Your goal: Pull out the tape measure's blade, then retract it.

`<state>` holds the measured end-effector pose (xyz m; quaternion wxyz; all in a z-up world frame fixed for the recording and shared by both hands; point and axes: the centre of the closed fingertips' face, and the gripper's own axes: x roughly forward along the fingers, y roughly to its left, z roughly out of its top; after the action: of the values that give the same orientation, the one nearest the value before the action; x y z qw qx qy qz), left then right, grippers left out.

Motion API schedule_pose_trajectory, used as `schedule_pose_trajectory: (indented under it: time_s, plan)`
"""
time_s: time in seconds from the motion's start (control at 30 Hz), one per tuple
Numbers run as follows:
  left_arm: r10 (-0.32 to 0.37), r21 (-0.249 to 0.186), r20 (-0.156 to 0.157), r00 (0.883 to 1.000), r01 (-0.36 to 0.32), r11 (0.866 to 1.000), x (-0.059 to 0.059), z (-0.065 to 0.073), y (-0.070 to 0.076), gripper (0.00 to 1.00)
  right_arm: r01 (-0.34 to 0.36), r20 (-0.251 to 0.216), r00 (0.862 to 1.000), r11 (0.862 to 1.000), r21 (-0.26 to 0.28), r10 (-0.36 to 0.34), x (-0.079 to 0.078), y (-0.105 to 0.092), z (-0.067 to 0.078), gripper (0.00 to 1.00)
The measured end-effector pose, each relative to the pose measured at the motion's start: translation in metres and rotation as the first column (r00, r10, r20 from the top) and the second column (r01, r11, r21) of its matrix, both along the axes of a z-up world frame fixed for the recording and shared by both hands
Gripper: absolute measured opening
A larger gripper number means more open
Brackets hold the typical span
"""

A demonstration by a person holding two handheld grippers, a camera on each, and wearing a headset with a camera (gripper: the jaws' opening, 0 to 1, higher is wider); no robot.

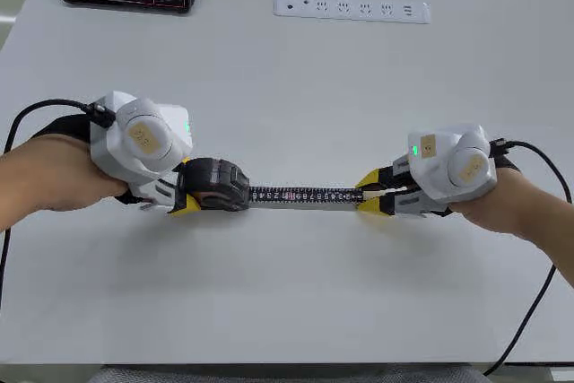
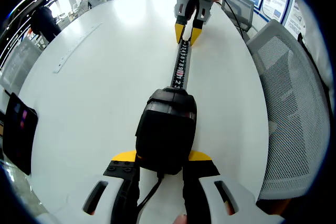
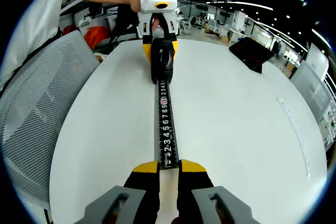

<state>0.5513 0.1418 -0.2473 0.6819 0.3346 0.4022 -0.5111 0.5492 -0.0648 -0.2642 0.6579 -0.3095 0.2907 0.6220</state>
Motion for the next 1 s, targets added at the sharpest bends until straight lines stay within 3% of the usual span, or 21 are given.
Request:
schedule_pose_trajectory:
  time_s: [1.0]
  plan:
    - [-0.001,0.002,0.003,1.000,0.001,1.000,-0.001,0.000,0.000,0.26,0.007,-0.013,1.000,0.998,-0.055,-0.008,-0.004,-0.029,0.001,0.08]
